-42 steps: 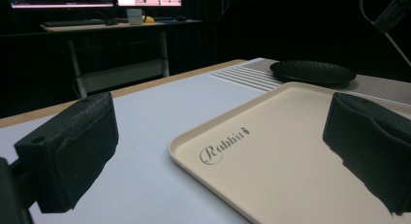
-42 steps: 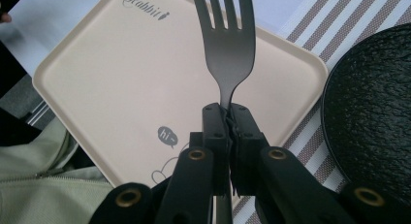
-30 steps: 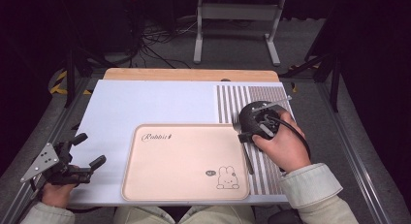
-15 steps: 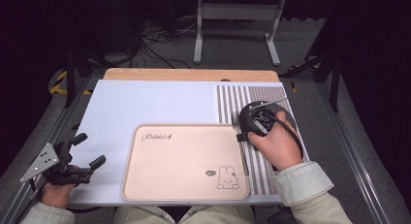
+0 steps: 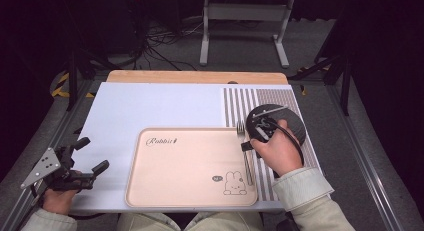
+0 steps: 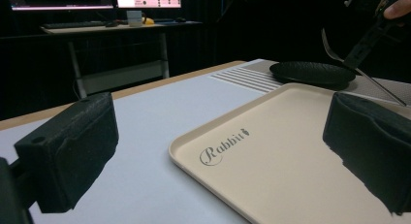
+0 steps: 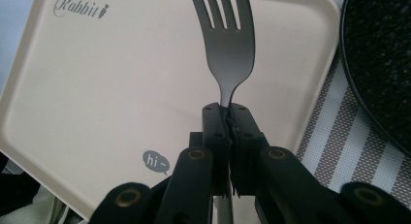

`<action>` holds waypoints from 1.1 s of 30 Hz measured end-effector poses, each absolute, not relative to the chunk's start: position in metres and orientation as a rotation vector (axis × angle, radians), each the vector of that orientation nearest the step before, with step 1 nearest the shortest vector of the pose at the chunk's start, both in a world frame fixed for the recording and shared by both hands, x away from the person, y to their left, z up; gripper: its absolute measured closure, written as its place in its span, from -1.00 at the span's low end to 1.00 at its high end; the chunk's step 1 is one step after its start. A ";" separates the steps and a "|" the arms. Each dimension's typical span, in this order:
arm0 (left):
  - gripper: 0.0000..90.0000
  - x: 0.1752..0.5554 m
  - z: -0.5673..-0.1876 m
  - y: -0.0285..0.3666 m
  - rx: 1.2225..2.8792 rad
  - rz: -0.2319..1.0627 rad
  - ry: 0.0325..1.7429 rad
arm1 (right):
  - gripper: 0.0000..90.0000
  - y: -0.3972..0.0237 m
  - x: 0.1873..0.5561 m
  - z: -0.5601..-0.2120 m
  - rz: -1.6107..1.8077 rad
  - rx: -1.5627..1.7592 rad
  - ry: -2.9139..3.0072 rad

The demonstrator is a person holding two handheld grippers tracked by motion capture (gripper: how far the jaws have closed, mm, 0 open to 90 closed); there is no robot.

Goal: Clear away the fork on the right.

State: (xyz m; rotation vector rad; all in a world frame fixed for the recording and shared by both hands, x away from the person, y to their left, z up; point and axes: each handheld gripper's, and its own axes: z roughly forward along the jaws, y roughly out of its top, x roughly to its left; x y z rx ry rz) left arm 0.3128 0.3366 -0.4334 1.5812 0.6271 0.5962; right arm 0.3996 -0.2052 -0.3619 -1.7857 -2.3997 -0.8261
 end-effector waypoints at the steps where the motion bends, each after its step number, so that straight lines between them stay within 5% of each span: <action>1: -1.00 0.313 -0.433 0.337 1.581 0.596 0.627 | 0.94 -0.205 0.400 -0.364 -0.820 -1.791 -2.386; 33: -1.00 0.313 -0.433 0.337 1.577 0.594 0.630 | 0.94 -0.223 0.419 -0.411 -0.783 -1.863 -2.175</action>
